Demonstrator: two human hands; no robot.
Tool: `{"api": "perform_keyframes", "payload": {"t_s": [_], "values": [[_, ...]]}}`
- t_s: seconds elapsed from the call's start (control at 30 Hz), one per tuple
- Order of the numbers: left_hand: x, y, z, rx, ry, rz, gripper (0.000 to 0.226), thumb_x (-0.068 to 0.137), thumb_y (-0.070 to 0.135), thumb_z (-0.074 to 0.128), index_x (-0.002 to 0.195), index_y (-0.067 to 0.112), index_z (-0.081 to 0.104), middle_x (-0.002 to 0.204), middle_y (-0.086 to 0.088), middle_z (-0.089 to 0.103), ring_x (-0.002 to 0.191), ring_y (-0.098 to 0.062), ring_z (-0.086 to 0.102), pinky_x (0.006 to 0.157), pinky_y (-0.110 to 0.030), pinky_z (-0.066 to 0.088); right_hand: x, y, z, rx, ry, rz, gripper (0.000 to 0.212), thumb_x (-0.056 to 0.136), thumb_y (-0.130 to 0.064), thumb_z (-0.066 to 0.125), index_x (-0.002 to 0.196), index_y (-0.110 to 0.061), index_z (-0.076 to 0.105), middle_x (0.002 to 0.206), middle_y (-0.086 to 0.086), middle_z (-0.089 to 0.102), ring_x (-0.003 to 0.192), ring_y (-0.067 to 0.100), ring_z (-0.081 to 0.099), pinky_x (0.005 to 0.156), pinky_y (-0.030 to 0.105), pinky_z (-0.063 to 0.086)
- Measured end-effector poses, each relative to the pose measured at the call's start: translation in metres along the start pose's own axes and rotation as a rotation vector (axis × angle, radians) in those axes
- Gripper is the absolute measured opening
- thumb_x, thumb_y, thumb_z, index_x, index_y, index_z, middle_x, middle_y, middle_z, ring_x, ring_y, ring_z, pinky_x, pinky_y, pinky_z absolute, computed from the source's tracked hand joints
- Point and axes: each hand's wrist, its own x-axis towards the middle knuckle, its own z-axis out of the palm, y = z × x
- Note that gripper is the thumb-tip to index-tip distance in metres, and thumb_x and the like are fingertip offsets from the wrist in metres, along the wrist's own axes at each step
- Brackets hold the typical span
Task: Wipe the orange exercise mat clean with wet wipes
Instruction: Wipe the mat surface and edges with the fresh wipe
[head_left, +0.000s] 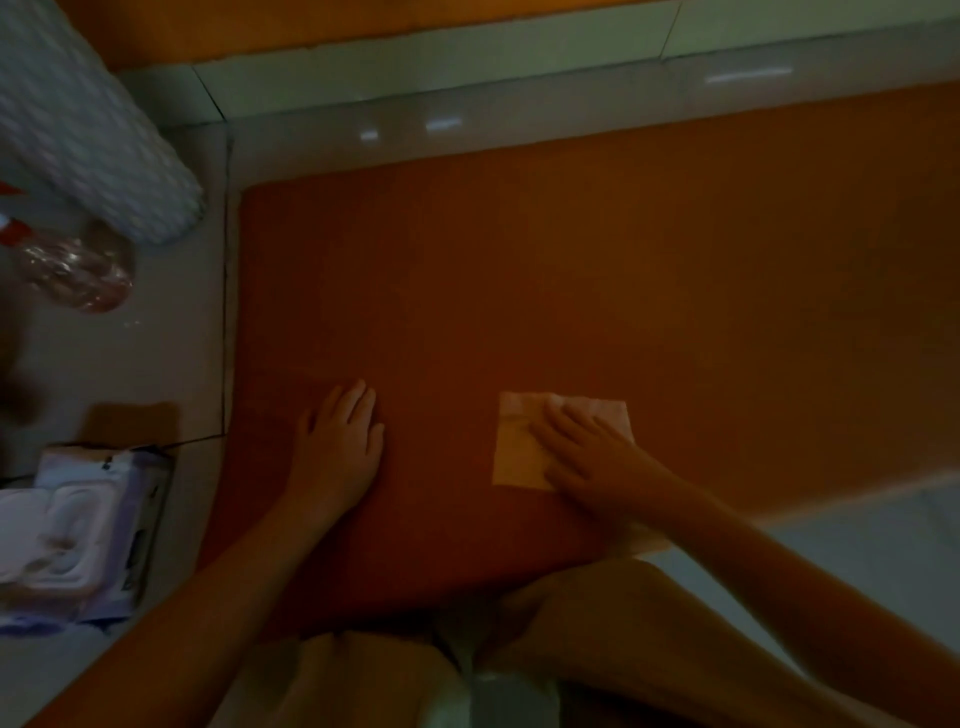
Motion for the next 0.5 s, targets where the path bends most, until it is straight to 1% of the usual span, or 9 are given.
{"api": "perform_keyframes", "payload": {"t_s": [0.1,0.17,0.23,0.3,0.33,0.37,0.4,0.47,0.5], "values": [[0.0,-0.001,-0.002,0.011,-0.004,0.014,0.053,0.104,0.037,0.024,0.153,0.018,0.018,0.161,0.001,0.011,0.148,-0.018,0.005,0.119,-0.044,0.008,0.033,-0.006,0.0,0.043,0.078,0.084,0.056,0.104,-0.041,0.017,0.152,-0.026,-0.007,0.159,0.002,-0.017,0.146,0.02,-0.015,0.116,0.041,-0.009],[0.0,-0.002,-0.001,0.004,0.006,0.018,0.053,0.104,0.037,0.026,0.153,0.018,0.02,0.161,0.001,0.013,0.148,-0.018,0.006,0.118,-0.044,0.009,0.047,-0.018,0.002,0.031,0.107,0.075,0.054,0.104,-0.04,0.015,0.153,-0.025,-0.004,0.16,0.002,-0.015,0.146,0.022,-0.015,0.116,0.043,-0.009],[0.0,-0.003,0.002,-0.021,0.026,0.016,0.052,0.104,0.036,0.028,0.153,0.019,0.022,0.161,0.001,0.015,0.148,-0.018,0.008,0.118,-0.044,0.01,0.047,-0.029,0.005,-0.002,0.106,-0.004,0.055,0.102,-0.044,0.008,0.153,-0.027,-0.006,0.158,0.0,-0.018,0.145,0.02,-0.018,0.115,0.041,-0.012],[-0.001,-0.004,0.005,-0.052,0.042,0.01,0.053,0.104,0.039,0.025,0.152,0.019,0.023,0.16,0.002,0.015,0.148,-0.017,0.008,0.119,-0.045,0.009,0.037,-0.031,0.007,-0.039,0.081,-0.108,0.066,0.087,-0.057,-0.009,0.148,-0.03,-0.014,0.151,-0.005,-0.026,0.139,0.015,-0.025,0.112,0.038,-0.016],[-0.001,-0.005,0.006,-0.064,0.04,0.005,0.055,0.102,0.042,0.02,0.153,0.02,0.022,0.16,0.003,0.015,0.148,-0.016,0.007,0.118,-0.044,0.008,0.03,-0.028,0.006,-0.051,0.058,-0.143,0.071,0.08,-0.064,-0.015,0.143,-0.031,-0.019,0.147,-0.006,-0.029,0.136,0.013,-0.028,0.111,0.036,-0.018],[-0.002,-0.005,0.007,-0.073,0.036,0.005,0.06,0.099,0.045,0.015,0.153,0.021,0.022,0.16,0.003,0.014,0.148,-0.016,0.007,0.118,-0.044,0.007,0.024,-0.023,0.004,-0.054,0.025,-0.162,0.074,0.076,-0.071,-0.017,0.139,-0.032,-0.022,0.145,-0.007,-0.031,0.134,0.011,-0.029,0.109,0.034,-0.019],[-0.001,-0.006,0.007,-0.084,0.032,0.009,0.065,0.094,0.047,0.011,0.153,0.021,0.022,0.161,0.004,0.013,0.148,-0.015,0.006,0.118,-0.043,0.007,0.022,-0.016,0.001,-0.048,-0.005,-0.164,0.077,0.072,-0.073,-0.018,0.137,-0.033,-0.023,0.144,-0.008,-0.032,0.134,0.009,-0.03,0.108,0.032,-0.02],[-0.002,-0.006,0.008,-0.085,0.018,0.01,0.07,0.089,0.049,0.007,0.153,0.023,0.02,0.161,0.005,0.012,0.148,-0.014,0.005,0.118,-0.042,0.005,0.026,-0.003,-0.005,-0.038,-0.022,-0.121,0.077,0.068,-0.066,-0.017,0.137,-0.033,-0.024,0.145,-0.008,-0.033,0.134,0.008,-0.029,0.106,0.03,-0.02],[-0.002,-0.006,0.009,-0.087,0.022,0.009,0.07,0.089,0.049,0.007,0.152,0.023,0.021,0.16,0.005,0.013,0.148,-0.014,0.005,0.118,-0.042,0.005,0.035,0.005,-0.009,-0.032,-0.012,-0.077,0.074,0.073,-0.065,-0.013,0.138,-0.031,-0.025,0.146,-0.006,-0.032,0.136,0.009,-0.027,0.106,0.03,-0.019]]}}
